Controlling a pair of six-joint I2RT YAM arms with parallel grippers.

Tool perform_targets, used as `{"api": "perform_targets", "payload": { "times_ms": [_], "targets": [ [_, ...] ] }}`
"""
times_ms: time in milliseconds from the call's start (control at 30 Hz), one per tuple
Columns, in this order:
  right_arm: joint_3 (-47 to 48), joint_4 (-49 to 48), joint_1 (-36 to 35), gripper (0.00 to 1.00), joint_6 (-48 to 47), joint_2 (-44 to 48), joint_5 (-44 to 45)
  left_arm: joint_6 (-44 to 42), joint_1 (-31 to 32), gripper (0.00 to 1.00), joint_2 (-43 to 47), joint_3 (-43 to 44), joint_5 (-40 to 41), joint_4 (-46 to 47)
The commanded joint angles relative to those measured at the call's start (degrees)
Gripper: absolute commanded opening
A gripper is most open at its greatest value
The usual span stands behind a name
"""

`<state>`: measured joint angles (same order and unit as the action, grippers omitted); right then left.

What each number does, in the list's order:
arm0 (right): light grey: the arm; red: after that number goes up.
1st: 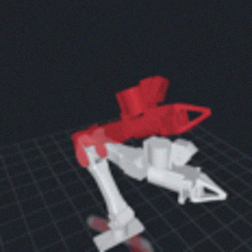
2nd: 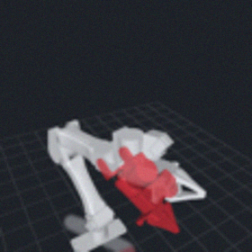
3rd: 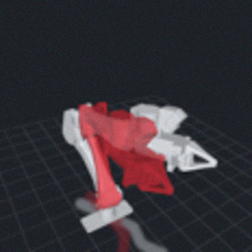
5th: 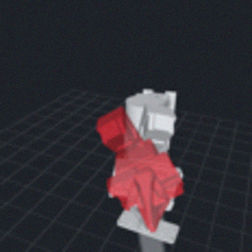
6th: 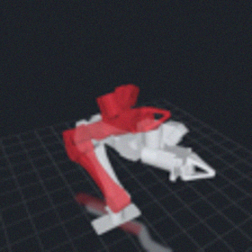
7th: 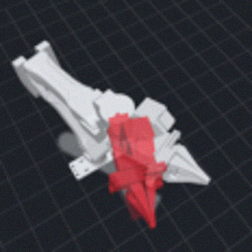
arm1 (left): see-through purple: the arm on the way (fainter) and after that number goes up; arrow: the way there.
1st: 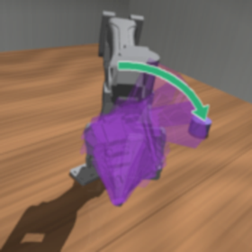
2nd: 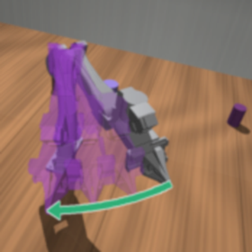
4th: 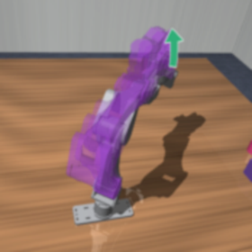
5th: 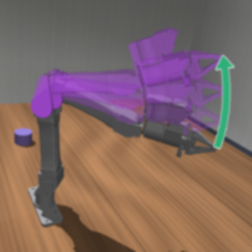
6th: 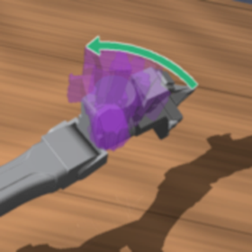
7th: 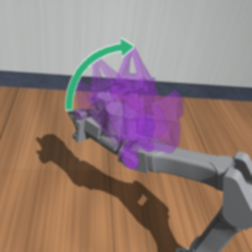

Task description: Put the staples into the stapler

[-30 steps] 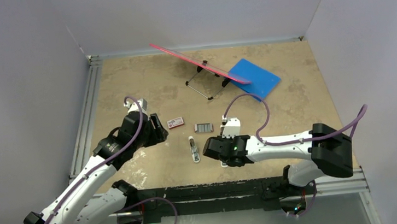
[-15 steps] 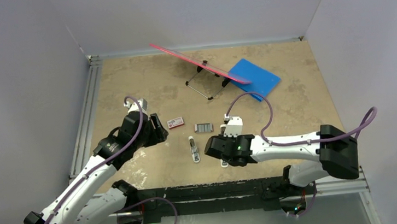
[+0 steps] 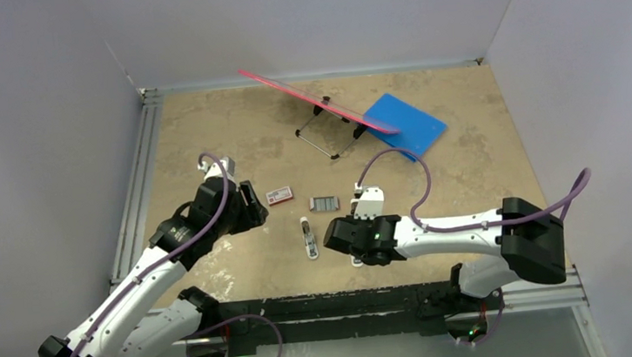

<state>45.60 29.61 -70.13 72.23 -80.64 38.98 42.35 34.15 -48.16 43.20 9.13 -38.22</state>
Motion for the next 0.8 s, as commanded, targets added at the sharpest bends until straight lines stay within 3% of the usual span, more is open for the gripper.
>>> {"api": "perform_targets", "payload": {
  "times_ms": [0,767],
  "targets": [
    [0.4,0.12,-0.36,0.1,0.12,-0.56,0.77,-1.13,-0.11,0.55,-0.26,0.14,-0.58,2.18],
    [-1.31,-0.65,-0.6,0.09,0.51,-0.26,-0.57,-0.78,-0.07,0.55,0.09,-0.05,-0.77,1.84]
  ]
}}
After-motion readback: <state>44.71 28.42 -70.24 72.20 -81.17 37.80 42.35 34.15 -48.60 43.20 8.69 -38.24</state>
